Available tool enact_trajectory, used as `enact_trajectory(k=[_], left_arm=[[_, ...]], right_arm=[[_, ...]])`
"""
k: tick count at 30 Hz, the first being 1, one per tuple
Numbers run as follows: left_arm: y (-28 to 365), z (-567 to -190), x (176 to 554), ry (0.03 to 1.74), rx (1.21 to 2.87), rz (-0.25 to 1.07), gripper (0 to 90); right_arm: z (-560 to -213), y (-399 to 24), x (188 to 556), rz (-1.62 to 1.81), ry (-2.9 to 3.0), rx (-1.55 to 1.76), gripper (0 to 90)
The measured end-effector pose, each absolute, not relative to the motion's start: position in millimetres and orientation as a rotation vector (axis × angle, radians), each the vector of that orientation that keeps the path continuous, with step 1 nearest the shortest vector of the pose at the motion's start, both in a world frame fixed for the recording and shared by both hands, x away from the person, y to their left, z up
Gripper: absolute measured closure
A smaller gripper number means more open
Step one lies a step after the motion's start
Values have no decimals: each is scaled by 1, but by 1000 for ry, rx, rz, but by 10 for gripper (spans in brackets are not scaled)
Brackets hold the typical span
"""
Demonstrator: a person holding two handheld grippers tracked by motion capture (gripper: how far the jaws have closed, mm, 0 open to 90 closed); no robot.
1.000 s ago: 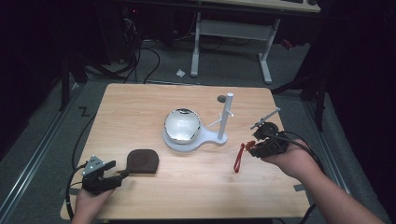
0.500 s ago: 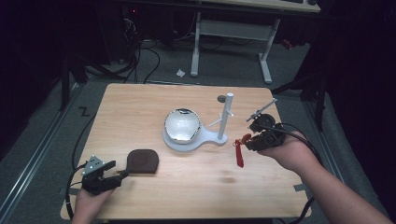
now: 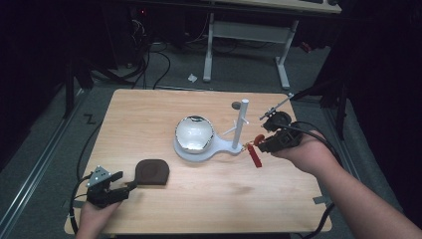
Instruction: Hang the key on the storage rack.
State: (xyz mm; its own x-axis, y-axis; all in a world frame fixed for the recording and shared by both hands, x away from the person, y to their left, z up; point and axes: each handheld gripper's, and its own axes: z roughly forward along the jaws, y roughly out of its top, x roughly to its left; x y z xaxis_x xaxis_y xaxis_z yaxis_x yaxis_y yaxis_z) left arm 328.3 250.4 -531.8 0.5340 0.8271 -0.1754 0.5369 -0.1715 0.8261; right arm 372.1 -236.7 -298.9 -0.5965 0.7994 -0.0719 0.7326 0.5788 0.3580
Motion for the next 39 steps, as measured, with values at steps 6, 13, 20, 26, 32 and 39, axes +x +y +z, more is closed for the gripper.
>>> enact_trajectory(k=[6, 13, 20, 26, 32, 39], left_arm=[[251, -532, 328, 1126, 1845, 393, 285], [251, -532, 329, 1127, 1845, 393, 285], [252, -532, 328, 1129, 1842, 393, 286], [253, -532, 329, 1132, 1838, 392, 286], [254, -532, 328, 1135, 1831, 389, 286], [255, -532, 329, 1136, 1827, 388, 286]], right_arm=[[-290, -236, 378, 433, 2584, 1302, 676], [-277, -237, 385, 442, 2564, 1304, 676], [-270, -233, 392, 447, 2550, 1301, 676], [-265, -226, 400, 463, 2546, 1272, 676], [-262, -219, 406, 471, 2530, 1272, 676], [-262, -215, 414, 479, 2514, 1262, 676]])
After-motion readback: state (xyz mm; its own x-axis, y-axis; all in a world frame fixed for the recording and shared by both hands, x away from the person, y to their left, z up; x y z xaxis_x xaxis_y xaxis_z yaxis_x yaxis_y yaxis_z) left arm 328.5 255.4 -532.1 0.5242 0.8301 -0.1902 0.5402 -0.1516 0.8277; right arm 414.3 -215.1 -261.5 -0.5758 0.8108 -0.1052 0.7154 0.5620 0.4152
